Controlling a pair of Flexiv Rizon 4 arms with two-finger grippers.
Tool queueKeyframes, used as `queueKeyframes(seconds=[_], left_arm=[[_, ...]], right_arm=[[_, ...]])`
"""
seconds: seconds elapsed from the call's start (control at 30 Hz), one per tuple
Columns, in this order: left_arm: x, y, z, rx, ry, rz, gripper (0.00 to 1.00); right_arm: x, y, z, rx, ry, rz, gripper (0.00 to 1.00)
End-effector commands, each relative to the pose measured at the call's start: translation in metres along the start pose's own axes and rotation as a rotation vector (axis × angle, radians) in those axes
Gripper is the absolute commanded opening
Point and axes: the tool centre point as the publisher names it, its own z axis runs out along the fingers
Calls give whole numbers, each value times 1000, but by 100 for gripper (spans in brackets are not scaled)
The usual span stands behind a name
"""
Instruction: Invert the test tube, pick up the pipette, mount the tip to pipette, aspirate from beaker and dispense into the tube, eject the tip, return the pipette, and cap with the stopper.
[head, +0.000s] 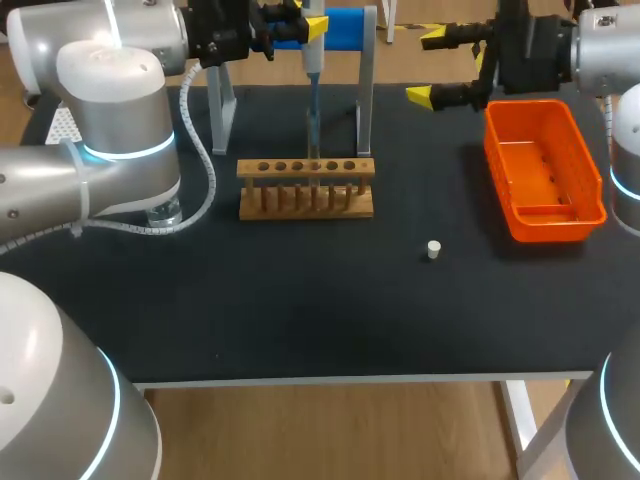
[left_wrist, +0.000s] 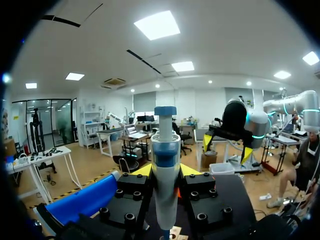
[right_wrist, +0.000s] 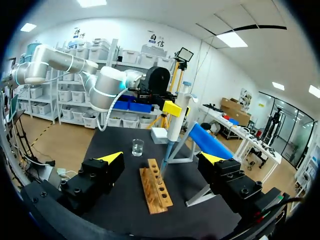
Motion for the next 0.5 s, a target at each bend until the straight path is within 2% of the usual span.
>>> queueKeyframes(seconds=[0.03,0.3,0.37,0.5], left_arm=[[0,1,1,3,-1,1,0],[0,1,1,3,-1,1,0],[0,1,1,3,-1,1,0],[0,1,1,3,-1,1,0]], right_arm=[[2,0,-7,0,1,-1,100],[2,0,-7,0,1,-1,100],[-2,8,-6,-5,11,5,100],[-8,23,-3,51,29,19,100]])
